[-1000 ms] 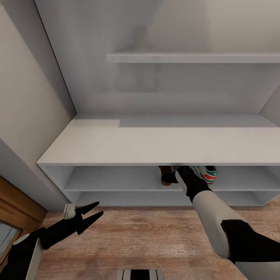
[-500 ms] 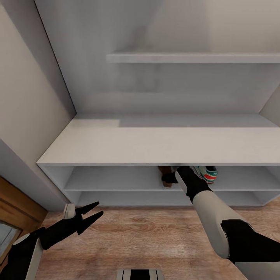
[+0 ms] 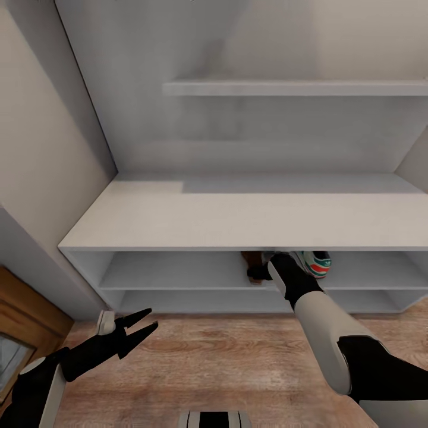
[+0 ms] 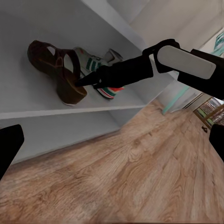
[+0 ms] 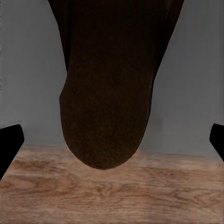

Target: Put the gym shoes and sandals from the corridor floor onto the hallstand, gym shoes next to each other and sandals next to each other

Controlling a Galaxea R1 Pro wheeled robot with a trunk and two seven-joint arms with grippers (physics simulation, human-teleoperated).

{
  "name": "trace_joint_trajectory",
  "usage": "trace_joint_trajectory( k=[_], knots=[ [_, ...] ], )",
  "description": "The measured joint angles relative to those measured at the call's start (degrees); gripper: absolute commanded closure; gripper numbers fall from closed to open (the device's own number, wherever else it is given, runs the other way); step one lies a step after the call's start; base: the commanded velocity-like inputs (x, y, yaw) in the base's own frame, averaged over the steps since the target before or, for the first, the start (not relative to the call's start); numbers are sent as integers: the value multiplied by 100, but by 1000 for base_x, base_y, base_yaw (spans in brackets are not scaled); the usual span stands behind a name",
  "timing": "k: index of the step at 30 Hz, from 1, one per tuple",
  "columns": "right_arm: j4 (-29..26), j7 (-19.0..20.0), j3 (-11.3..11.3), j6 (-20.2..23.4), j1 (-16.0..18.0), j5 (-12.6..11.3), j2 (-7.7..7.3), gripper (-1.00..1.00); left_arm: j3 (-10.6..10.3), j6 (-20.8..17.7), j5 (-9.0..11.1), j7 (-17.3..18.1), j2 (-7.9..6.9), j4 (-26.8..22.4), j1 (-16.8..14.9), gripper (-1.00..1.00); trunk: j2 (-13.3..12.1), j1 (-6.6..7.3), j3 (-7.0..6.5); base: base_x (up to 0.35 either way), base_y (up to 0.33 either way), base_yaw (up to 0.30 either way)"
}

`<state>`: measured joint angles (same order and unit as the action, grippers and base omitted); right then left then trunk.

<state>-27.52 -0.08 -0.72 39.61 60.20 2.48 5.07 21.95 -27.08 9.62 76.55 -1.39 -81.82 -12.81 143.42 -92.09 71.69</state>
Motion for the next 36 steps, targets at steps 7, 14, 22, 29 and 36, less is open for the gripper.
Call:
trace_joint_trajectory(
  k=[7, 14, 22, 29, 36],
  knots=[
    [0, 0, 0, 0, -1, 0, 0, -100, 0, 0, 1, 0, -1, 0, 0, -100, 0, -1, 0, -296, 0, 0],
    [0, 0, 0, 0, -1, 0, 0, -100, 0, 0, 1, 0, -1, 0, 0, -100, 0, -1, 0, -331, 0, 0],
    [0, 0, -6, 0, -1, 0, 0, -100, 0, 0, -2, 0, 1, 0, 0, -100, 0, -1, 0, -335, 0, 0],
    [0, 14, -14, -6, -4, -12, 0, -100, 0, 0, -5, 0, 0, 0, 0, -100, 0, 1, 0, -223, 0, 0],
    [14, 46, -18, -16, -21, -34, 0, -100, 0, 0, -8, -3, -1, 0, 0, -100, 0, 2, 0, -32, 0, 0]
  ],
)
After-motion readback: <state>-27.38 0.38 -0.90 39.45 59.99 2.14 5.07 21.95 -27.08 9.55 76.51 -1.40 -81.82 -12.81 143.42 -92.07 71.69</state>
